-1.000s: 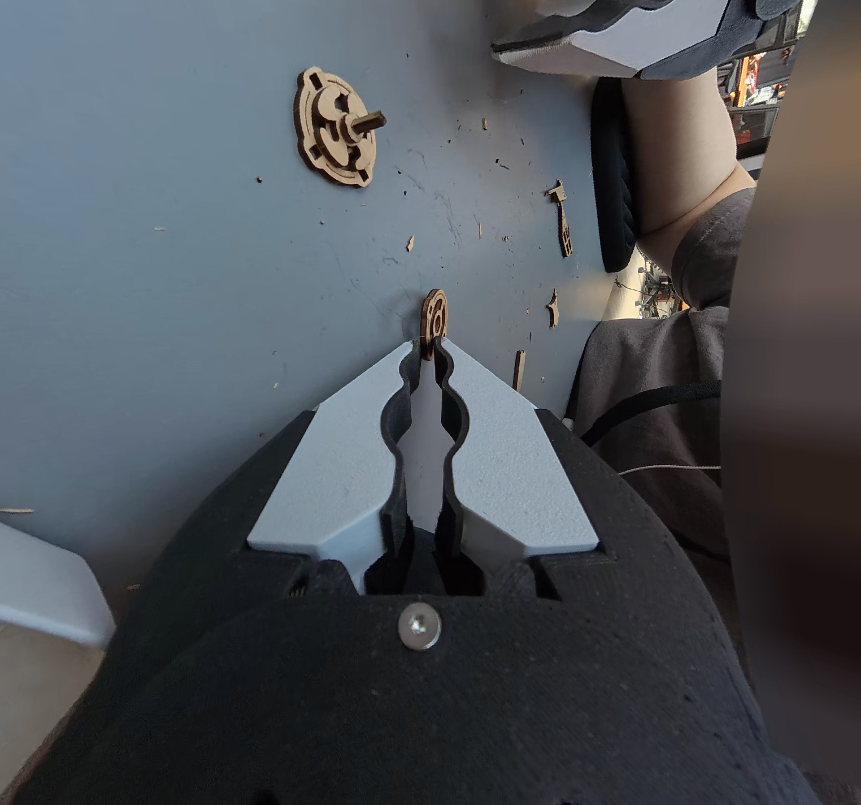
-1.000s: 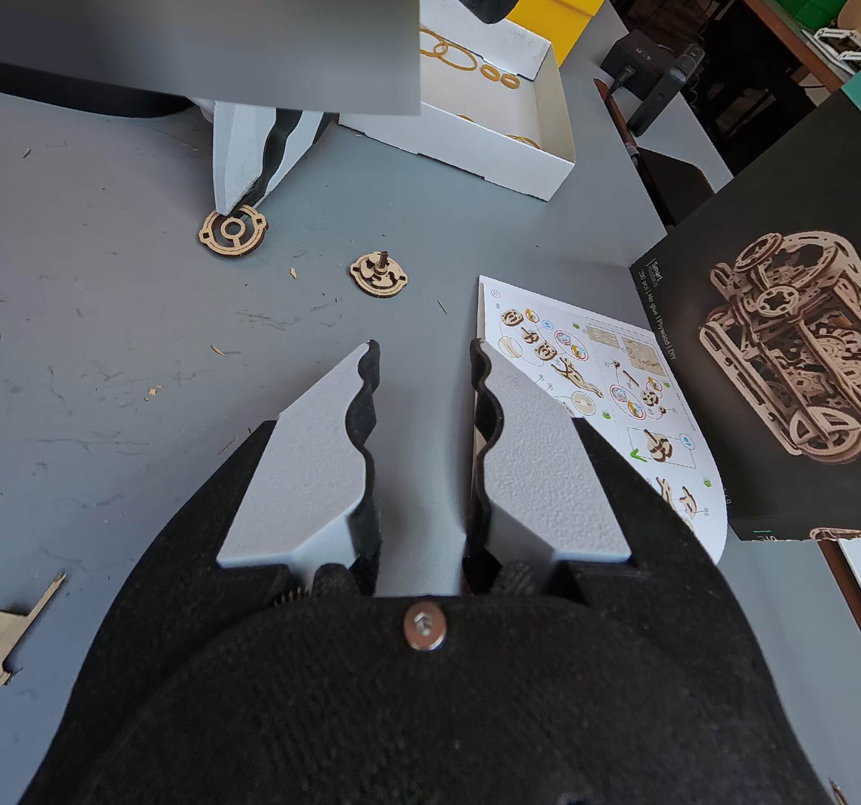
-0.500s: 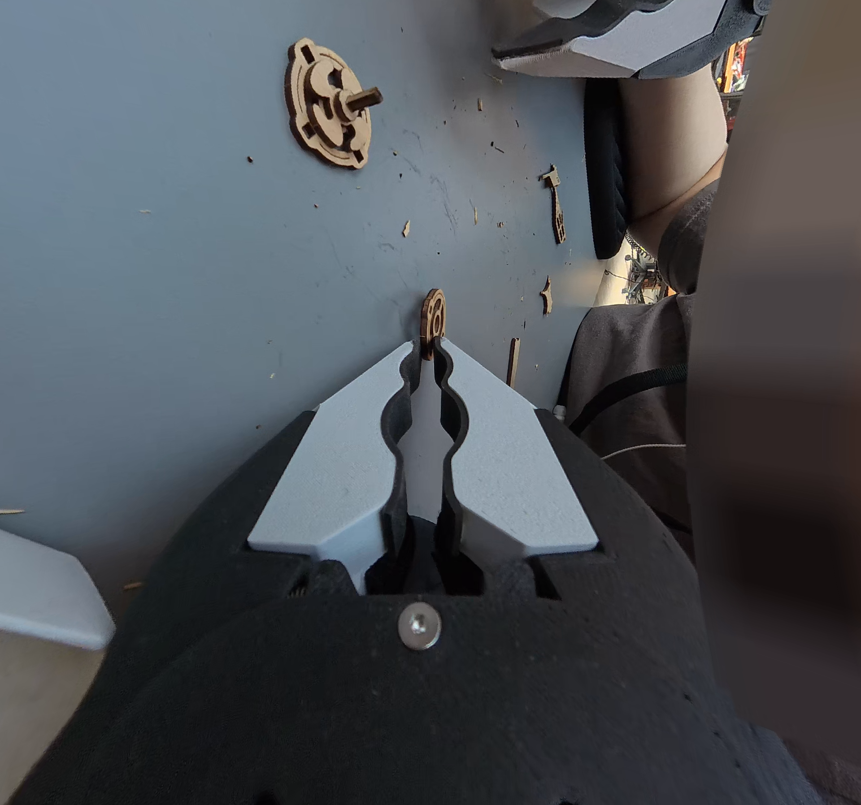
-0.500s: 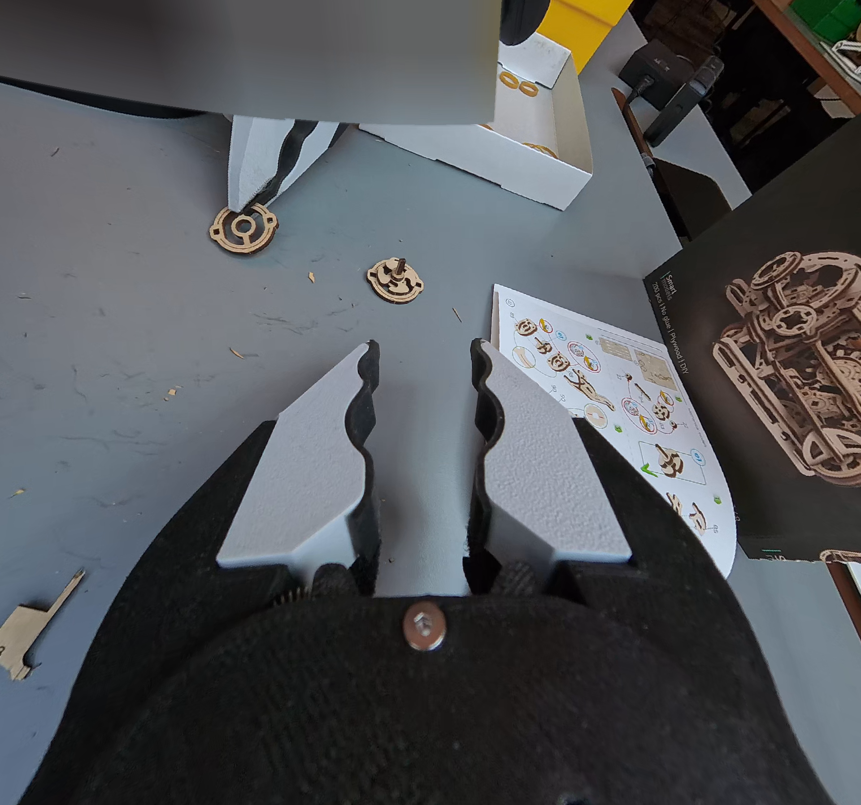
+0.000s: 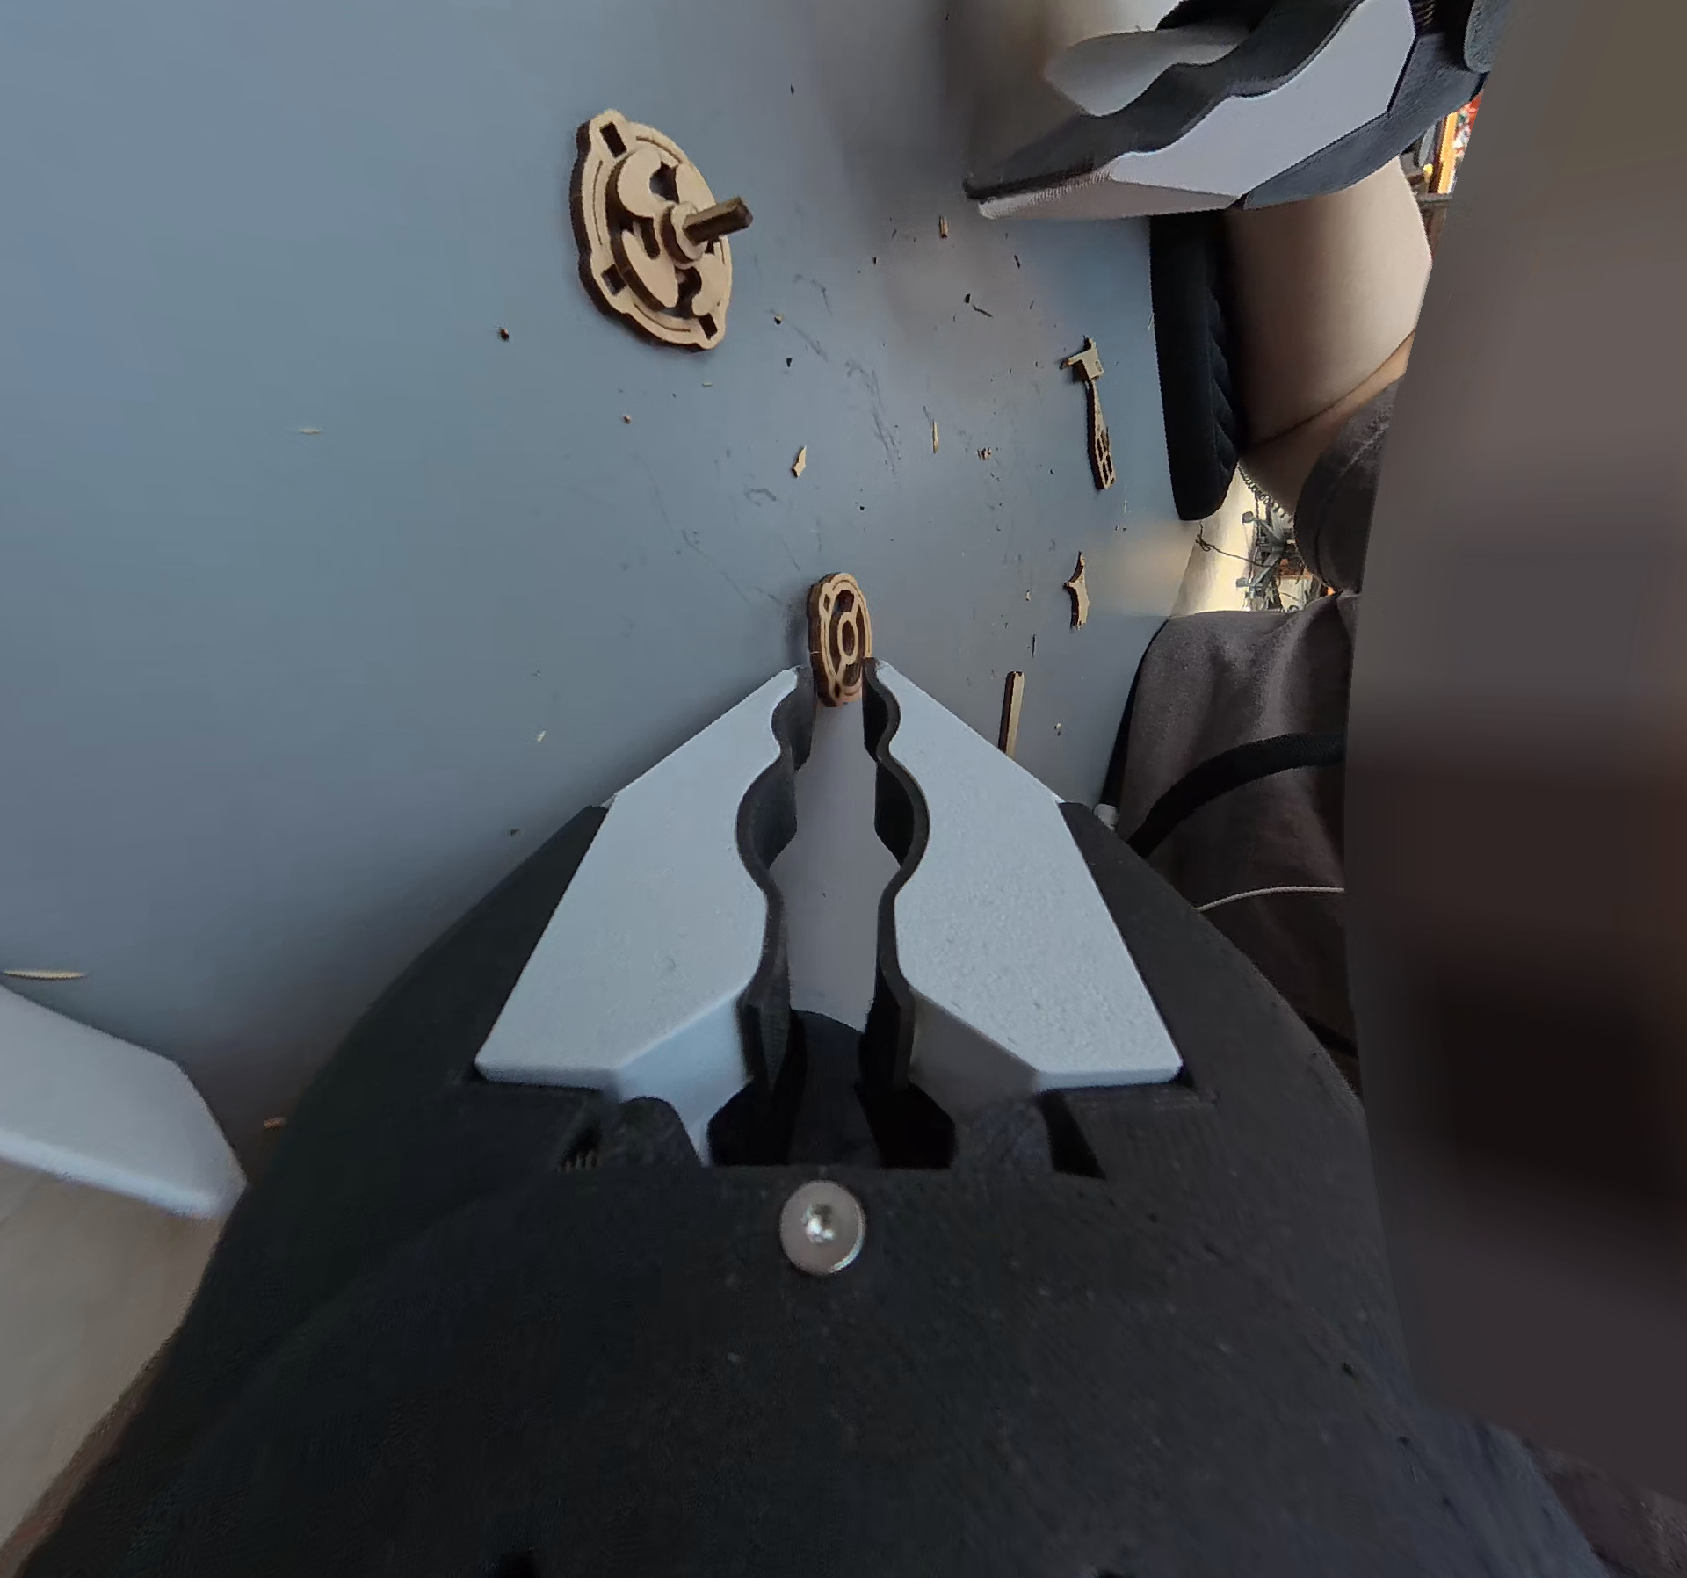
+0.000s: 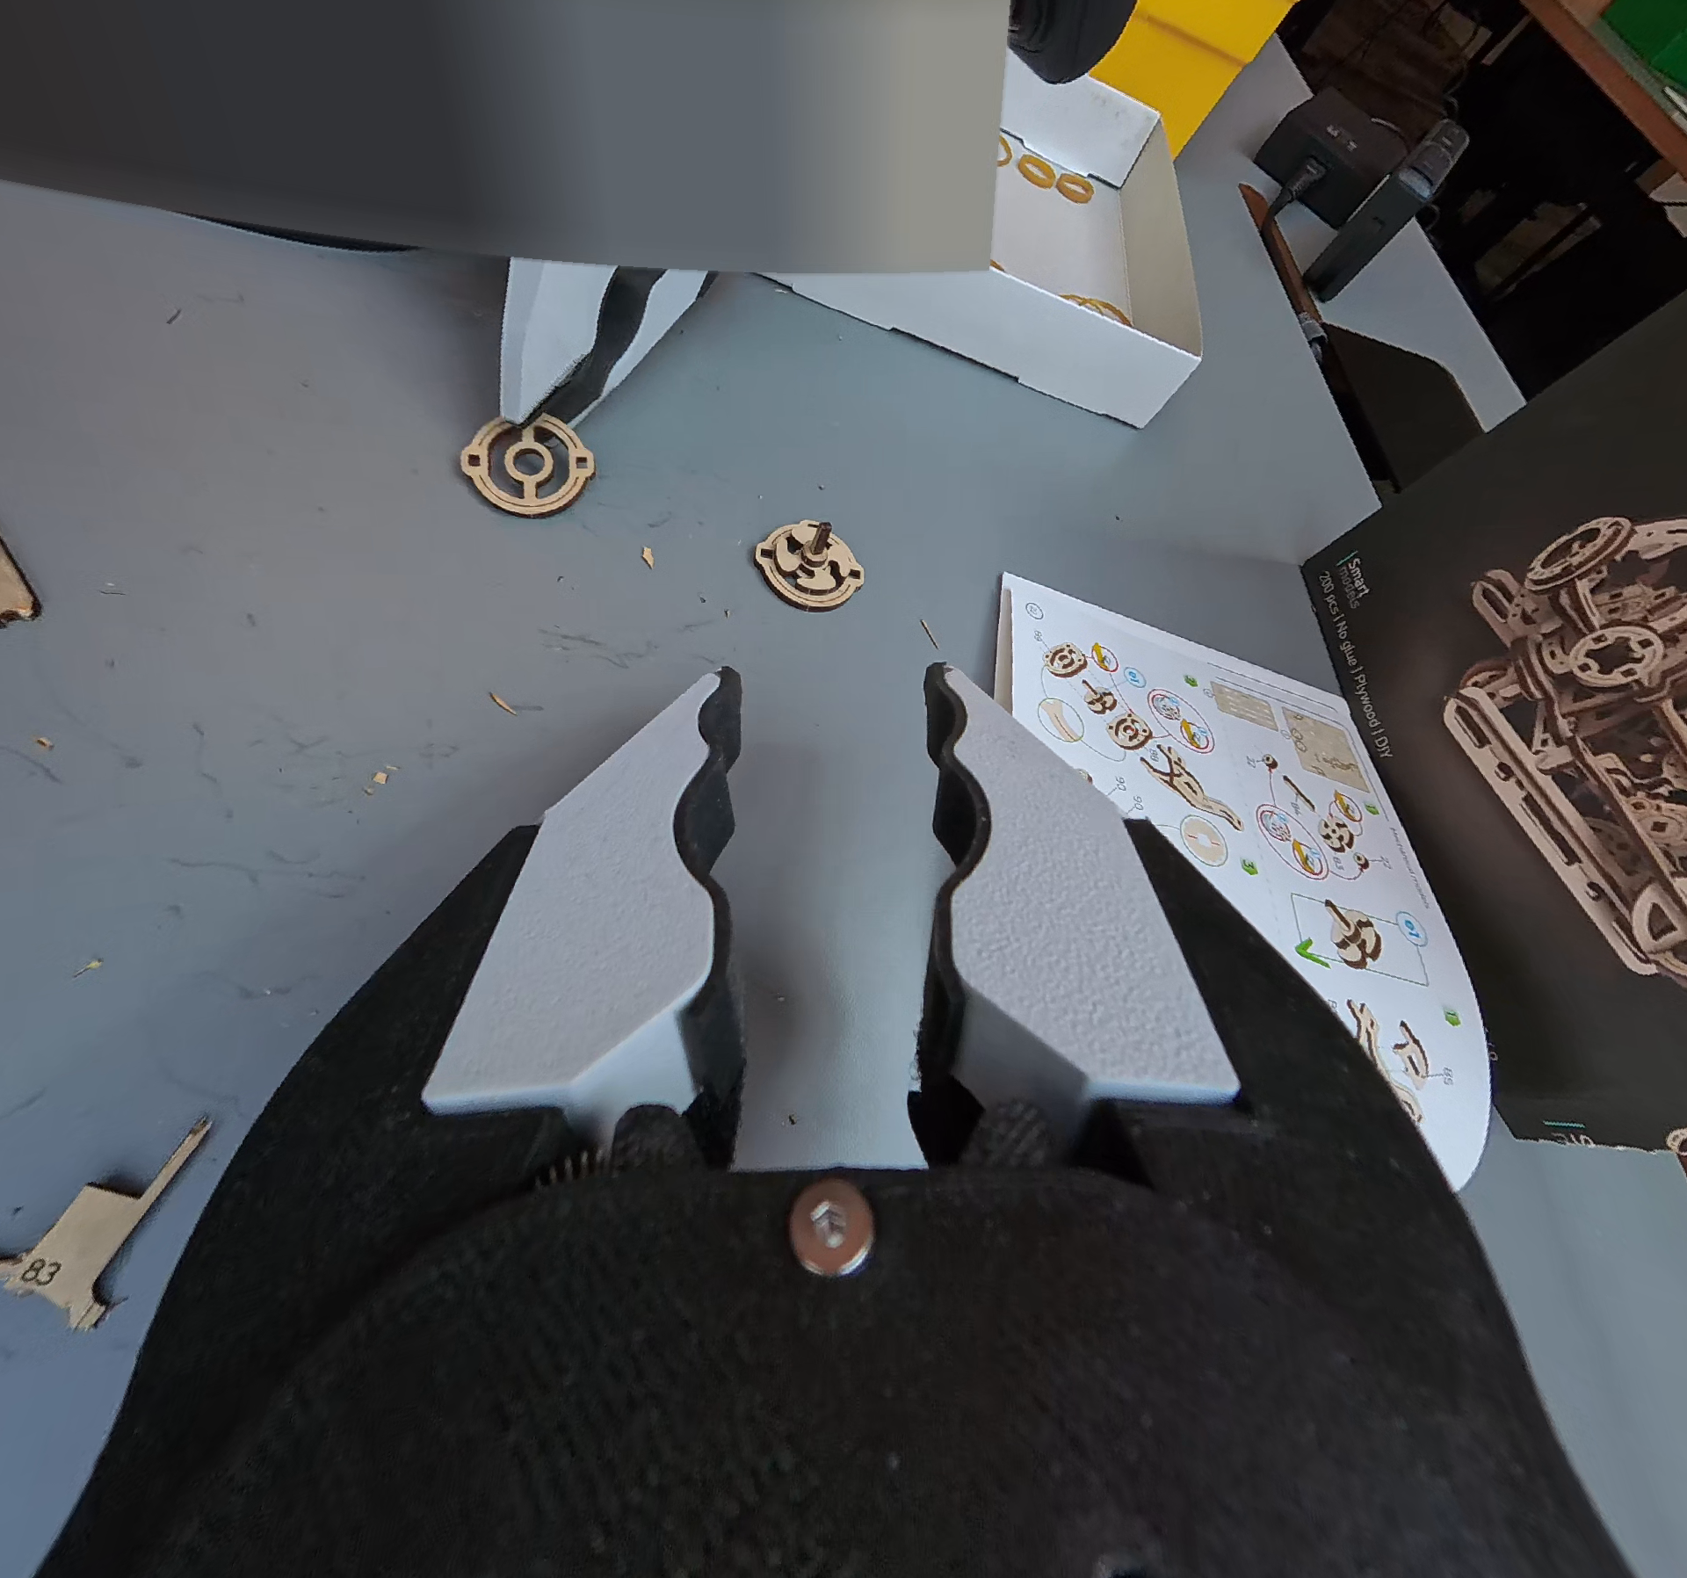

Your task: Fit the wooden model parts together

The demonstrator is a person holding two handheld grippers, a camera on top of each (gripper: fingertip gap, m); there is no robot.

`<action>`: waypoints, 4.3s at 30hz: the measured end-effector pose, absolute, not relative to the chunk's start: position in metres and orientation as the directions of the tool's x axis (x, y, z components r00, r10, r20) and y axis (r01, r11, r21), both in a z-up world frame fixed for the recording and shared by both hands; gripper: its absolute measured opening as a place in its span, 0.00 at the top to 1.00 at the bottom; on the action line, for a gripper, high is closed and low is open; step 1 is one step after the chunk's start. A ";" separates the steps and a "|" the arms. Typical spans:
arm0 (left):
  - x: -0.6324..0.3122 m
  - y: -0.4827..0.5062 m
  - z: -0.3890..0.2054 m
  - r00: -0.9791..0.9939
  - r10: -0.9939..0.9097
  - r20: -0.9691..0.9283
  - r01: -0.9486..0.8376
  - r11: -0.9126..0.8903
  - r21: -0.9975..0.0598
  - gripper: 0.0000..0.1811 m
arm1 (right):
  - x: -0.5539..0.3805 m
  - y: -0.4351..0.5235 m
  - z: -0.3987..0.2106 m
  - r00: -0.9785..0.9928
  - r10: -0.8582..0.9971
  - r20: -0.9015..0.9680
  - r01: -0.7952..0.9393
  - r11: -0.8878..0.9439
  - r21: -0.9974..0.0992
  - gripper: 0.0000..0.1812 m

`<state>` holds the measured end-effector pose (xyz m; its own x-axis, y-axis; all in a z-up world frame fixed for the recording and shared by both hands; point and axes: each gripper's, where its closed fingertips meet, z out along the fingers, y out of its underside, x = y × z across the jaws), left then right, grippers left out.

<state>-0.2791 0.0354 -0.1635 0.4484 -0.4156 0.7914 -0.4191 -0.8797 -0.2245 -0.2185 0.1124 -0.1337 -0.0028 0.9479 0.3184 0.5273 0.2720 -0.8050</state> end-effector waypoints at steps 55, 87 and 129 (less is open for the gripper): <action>-0.280 0.108 -0.139 0.559 -0.646 0.520 -0.239 -0.726 -0.645 0.99 | -0.273 0.112 -0.157 0.043 0.998 0.048 0.591 0.013 -0.806 0.89; -0.270 0.102 -0.110 0.355 -0.573 0.738 -0.077 -0.805 -0.588 0.92 | -0.253 0.103 -0.104 0.081 0.945 0.318 0.439 0.252 -0.862 0.89; -0.271 0.102 -0.121 0.417 -0.580 0.700 -0.122 -0.799 -0.590 0.90 | -0.248 0.093 -0.139 0.029 0.969 0.244 0.578 0.183 -0.795 0.85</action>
